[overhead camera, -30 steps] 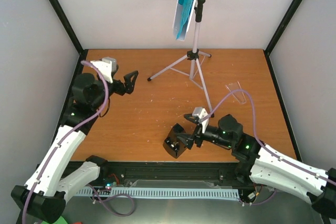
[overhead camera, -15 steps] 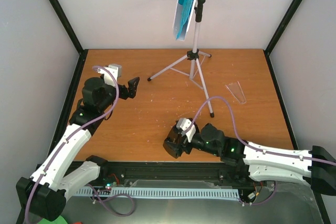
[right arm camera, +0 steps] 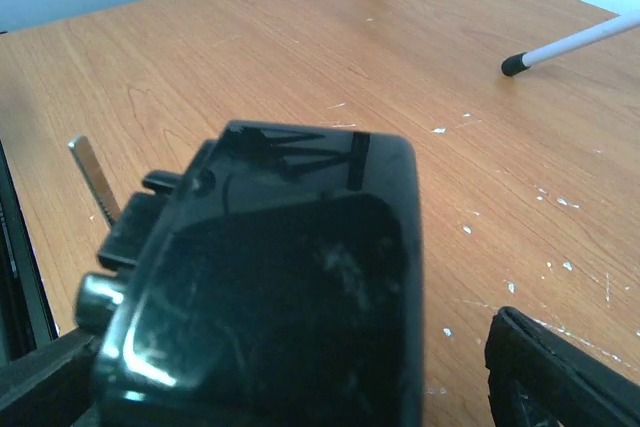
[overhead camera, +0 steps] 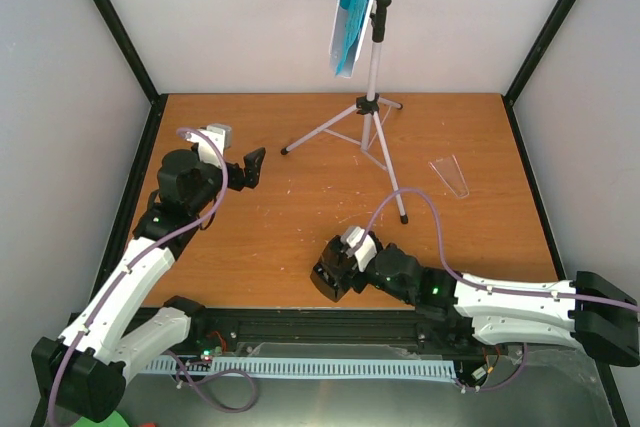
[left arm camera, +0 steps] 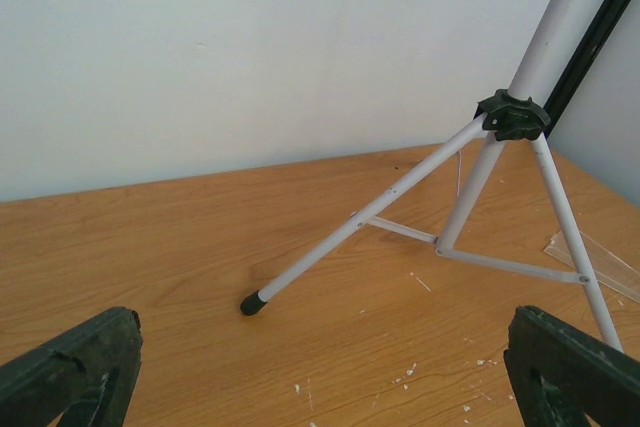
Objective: Pack up the instrument practice props
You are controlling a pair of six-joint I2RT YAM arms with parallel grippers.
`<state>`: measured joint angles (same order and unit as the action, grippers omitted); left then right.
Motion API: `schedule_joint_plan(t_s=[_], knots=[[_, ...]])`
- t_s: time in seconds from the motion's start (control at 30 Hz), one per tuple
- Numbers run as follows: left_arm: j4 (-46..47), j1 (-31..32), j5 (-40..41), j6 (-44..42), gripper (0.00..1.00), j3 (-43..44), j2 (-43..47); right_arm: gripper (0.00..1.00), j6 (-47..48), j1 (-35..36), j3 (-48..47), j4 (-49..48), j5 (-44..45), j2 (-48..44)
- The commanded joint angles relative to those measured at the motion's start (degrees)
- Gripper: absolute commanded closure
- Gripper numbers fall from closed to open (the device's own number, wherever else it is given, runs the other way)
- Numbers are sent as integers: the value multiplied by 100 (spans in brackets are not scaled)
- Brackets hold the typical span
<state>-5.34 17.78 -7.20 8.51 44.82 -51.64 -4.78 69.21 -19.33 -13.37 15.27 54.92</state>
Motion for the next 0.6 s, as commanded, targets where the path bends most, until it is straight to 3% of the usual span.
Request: schedule_joint_plan(t_s=[0.0, 0.57], knots=[[196, -20, -15, 54, 1, 28, 19, 13, -240, 68, 174, -338, 129, -73], [193, -20, -166, 49, 1, 40, -119, 2, -333, 70, 300, -529, -116, -200]])
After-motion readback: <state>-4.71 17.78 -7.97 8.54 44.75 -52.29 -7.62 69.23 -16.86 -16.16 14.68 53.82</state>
